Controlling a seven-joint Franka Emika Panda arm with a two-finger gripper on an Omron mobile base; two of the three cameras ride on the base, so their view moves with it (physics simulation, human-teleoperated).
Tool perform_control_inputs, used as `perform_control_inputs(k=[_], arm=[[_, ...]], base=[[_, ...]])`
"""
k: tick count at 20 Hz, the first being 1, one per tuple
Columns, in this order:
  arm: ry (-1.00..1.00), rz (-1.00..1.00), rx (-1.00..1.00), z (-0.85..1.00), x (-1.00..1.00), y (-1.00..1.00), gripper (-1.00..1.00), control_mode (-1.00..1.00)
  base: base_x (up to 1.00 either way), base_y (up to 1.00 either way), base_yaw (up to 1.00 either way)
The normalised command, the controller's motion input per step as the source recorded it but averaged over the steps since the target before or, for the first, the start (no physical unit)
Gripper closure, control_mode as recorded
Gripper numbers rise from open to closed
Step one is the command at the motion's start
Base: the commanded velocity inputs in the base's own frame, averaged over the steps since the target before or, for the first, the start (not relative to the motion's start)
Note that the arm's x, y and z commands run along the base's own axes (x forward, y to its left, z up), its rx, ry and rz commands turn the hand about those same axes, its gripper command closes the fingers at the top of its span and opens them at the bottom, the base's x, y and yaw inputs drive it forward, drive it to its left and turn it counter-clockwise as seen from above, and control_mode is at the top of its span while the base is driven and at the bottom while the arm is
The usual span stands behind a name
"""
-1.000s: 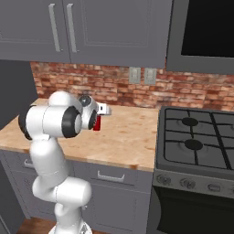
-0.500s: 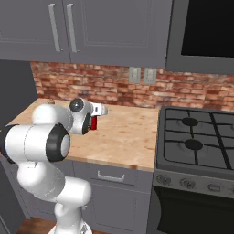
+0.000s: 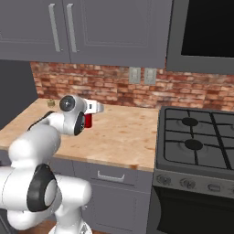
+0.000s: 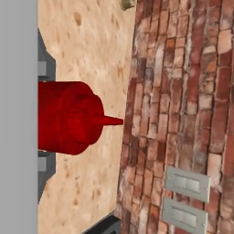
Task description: Pick the ketchup and syrup bottle from the counter and place them in the cabinet.
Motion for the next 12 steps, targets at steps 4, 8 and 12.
perform_control_inputs(k=[4, 8, 12], arm=[[0.00, 0.00, 0.00, 0.29, -0.66, 0.00, 1.00, -1.00], [0.00, 0.00, 0.00, 0.22, -0.73, 0.00, 1.00, -1.00], [0.00, 0.00, 0.00, 0.38, -0.73, 0.00, 1.00, -1.00]], base=[[0.00, 0.00, 0.00], [0.00, 0.00, 0.00], [0.00, 0.00, 0.00]])
